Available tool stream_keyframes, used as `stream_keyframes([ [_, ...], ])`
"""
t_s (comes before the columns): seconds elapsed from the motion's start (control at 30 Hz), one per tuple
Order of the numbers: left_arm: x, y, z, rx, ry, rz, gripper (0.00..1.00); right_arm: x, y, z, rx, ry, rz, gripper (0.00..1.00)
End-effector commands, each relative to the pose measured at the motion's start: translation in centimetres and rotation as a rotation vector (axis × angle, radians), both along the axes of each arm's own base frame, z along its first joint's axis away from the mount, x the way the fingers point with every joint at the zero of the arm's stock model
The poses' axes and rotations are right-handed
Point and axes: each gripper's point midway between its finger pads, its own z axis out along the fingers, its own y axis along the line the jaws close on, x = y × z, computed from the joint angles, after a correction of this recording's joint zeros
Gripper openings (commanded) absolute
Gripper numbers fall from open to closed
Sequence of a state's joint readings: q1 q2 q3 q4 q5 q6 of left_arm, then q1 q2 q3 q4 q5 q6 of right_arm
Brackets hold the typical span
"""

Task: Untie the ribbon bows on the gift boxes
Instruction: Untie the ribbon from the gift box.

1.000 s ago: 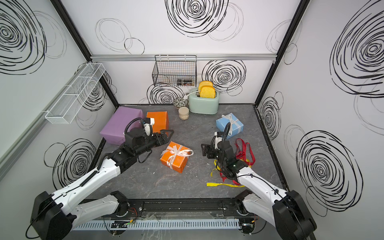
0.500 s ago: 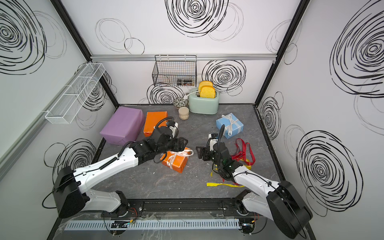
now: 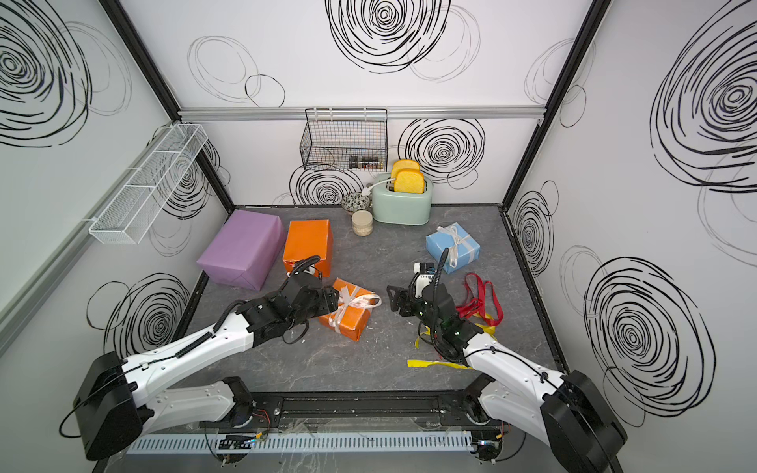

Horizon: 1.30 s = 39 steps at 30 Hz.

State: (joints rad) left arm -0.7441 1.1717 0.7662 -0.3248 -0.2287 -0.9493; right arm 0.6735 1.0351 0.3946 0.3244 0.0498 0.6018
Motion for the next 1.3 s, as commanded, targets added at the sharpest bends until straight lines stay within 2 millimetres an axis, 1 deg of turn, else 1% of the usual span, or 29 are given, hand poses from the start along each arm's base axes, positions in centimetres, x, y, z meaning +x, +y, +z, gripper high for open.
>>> stream_keyframes([
  [0.0, 0.5, 0.1, -0.6, -0.167, 0.064, 0.146, 0.71, 0.2, 0.7, 0.5, -0.022, -0.016, -0.002, 0.82],
  [0.1, 1.0, -0.1, -1.0, -0.226, 0.100, 0.183, 0.64, 0.1, 1.4, 0.3, -0.055, -0.018, 0.016, 0.82],
  [0.27, 2.2, 0.0, -0.5, -0.228, 0.091, 0.222, 0.62, 0.1, 2.2, -0.4, -0.101, -0.008, 0.029, 0.82],
  [0.33, 2.3, 0.0, -0.9, -0.220, 0.102, 0.232, 0.61, 0.1, 2.5, -0.5, -0.110, -0.004, 0.034, 0.82],
  [0.5, 2.3, -0.8, -1.5, -0.223, 0.124, 0.222, 0.61, 0.1, 2.9, -0.9, -0.134, 0.001, 0.043, 0.82],
  [0.67, 2.7, -0.7, -1.9, -0.184, 0.112, 0.223, 0.63, 0.1, 3.1, -1.1, -0.145, 0.002, 0.046, 0.82],
  [0.83, 3.5, -0.9, -2.3, -0.136, 0.111, 0.199, 0.67, 0.1, 3.1, -1.2, -0.154, 0.002, 0.045, 0.82],
  [1.03, 4.3, -0.6, -2.7, -0.040, 0.089, 0.179, 0.65, 0.1, 3.0, -1.2, -0.159, -0.001, 0.039, 0.82],
  [1.2, 5.1, -0.2, -3.3, 0.068, 0.080, 0.157, 0.66, 0.1, 3.1, -1.2, -0.160, -0.003, 0.041, 0.83],
  [1.27, 5.4, -0.3, -3.3, 0.089, 0.076, 0.142, 0.66, 0.1, 3.1, -1.2, -0.160, -0.002, 0.041, 0.83],
])
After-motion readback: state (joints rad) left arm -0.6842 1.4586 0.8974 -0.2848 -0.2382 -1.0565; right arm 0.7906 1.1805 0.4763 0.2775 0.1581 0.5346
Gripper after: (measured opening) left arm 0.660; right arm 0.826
